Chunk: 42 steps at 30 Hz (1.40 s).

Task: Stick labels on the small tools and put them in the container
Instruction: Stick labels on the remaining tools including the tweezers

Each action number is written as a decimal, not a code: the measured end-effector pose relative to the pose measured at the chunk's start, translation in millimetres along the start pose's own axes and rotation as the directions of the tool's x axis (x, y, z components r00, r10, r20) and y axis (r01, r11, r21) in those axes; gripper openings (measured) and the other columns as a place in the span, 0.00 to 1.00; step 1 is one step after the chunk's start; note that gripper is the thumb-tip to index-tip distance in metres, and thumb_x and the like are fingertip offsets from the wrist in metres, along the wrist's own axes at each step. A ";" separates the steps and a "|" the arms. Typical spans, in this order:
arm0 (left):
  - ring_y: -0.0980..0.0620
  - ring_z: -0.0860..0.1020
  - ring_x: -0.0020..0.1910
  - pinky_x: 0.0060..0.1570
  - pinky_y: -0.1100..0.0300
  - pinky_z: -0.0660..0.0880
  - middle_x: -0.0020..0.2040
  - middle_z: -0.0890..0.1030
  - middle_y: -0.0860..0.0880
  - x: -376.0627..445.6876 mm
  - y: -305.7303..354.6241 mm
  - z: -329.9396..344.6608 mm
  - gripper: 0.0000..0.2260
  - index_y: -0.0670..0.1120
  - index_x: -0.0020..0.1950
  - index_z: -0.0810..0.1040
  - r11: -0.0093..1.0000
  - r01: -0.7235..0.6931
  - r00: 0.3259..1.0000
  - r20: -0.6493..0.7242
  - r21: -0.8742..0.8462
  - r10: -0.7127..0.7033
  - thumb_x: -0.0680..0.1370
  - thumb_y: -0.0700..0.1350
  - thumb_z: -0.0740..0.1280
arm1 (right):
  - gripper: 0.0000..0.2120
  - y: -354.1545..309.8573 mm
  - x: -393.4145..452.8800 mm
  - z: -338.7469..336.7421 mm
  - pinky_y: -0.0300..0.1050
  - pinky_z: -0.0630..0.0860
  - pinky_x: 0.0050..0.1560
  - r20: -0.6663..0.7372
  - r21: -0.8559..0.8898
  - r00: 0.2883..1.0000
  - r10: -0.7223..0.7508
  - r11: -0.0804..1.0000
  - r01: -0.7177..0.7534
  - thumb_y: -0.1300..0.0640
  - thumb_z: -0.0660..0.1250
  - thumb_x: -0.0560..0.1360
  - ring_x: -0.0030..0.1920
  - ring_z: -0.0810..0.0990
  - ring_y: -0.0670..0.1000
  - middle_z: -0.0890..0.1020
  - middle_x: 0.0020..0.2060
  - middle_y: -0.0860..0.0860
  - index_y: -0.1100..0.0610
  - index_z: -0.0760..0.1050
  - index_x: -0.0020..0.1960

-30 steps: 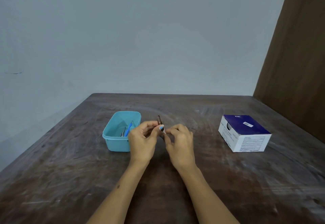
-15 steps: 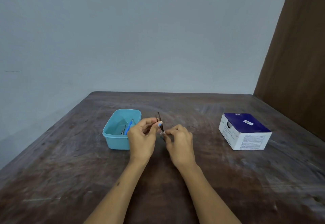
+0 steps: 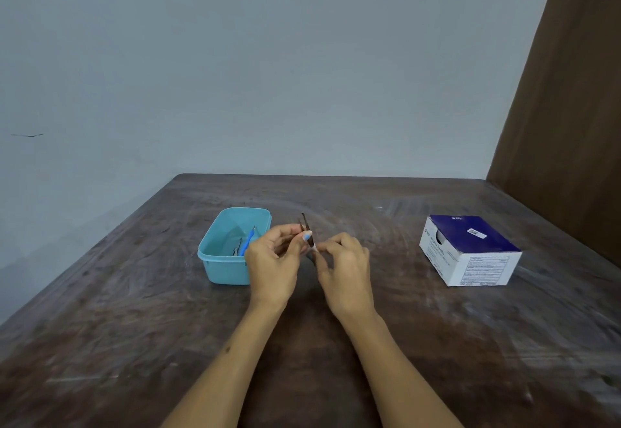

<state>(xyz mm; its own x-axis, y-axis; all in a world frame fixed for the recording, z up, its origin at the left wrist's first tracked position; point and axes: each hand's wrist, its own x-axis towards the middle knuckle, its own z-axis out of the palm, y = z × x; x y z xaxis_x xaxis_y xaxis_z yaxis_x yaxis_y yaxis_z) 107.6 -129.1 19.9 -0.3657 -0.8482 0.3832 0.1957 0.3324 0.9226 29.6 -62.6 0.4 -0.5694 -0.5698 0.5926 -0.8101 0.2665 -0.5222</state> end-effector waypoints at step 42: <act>0.46 0.71 0.39 0.37 0.58 0.70 0.39 0.70 0.43 80.6 39.8 -46.6 0.10 0.39 0.34 0.66 0.266 0.036 0.979 0.019 0.963 -0.201 0.73 0.32 0.64 | 0.03 6.4 -1.9 7.3 0.46 0.76 0.42 -0.130 0.113 0.980 0.153 0.984 -0.139 0.58 0.70 0.73 0.41 0.79 0.50 0.82 0.41 0.48 0.54 0.79 0.47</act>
<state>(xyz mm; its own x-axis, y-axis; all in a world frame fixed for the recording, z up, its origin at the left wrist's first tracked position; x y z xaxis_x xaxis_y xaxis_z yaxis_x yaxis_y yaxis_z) 128.3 -203.4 85.5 -0.4149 -0.8897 0.1907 -0.8374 0.4554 0.3024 26.4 -65.4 -8.6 -0.6999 -0.4164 0.5804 -0.7024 0.2536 -0.6650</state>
